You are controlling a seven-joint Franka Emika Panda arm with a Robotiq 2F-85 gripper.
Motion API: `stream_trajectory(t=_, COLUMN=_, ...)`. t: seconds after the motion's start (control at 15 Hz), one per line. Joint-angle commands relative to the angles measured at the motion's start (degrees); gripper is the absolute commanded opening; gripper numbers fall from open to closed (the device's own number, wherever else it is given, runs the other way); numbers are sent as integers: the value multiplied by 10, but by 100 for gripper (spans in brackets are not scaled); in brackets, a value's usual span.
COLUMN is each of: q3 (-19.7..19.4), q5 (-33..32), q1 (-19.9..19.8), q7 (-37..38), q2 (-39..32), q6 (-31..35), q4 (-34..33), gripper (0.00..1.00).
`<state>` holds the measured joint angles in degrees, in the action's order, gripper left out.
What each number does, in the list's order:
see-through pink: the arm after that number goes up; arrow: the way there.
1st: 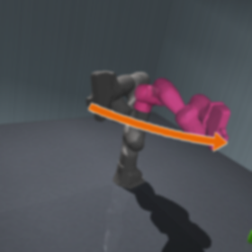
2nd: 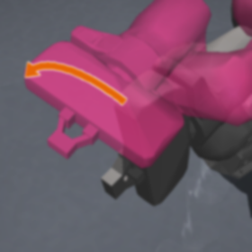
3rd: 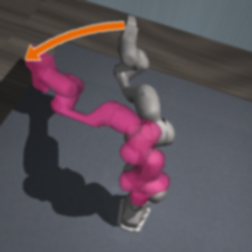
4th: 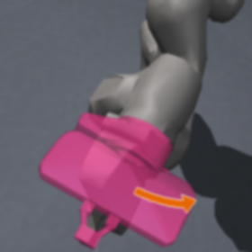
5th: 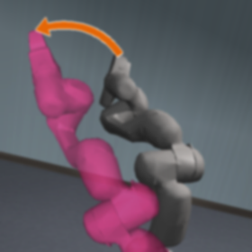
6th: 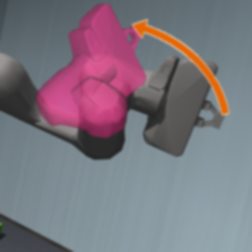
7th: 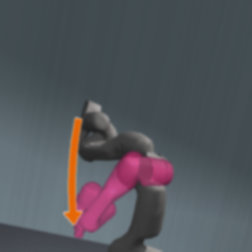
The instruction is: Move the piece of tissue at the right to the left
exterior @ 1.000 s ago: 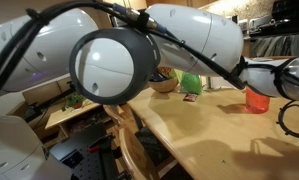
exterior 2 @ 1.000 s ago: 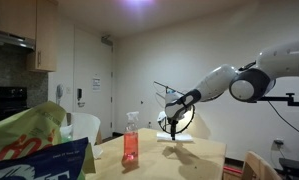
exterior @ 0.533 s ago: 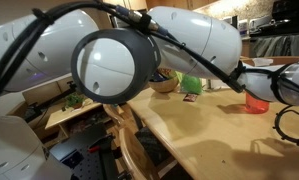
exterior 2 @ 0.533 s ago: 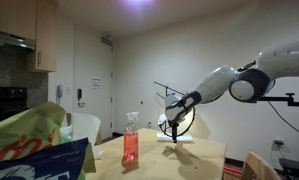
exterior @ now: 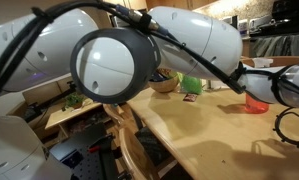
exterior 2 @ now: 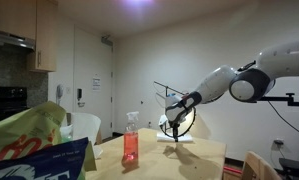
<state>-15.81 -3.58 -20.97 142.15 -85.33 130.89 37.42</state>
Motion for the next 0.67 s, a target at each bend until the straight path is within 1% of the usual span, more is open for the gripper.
stream_trajectory(t=0.0, q3=-13, q5=-10, q1=8, q7=24, q2=0, q6=-12, q4=-3, gripper=0)
stream_trajectory(t=0.27, q3=-24, q5=-12, q1=6, q7=30, q2=0, q6=-11, q4=-19, gripper=0)
stream_trajectory(t=0.33, q3=-34, q5=-17, q1=9, q7=41, q2=0, q6=-13, q4=-24, gripper=0)
stream_trajectory(t=0.53, q3=-44, q5=-30, q1=10, q7=49, q2=2, q6=-13, q4=-31, gripper=0)
stream_trajectory(t=0.6, q3=-45, q5=-35, q1=11, q7=47, q2=3, q6=-13, q4=-32, gripper=26)
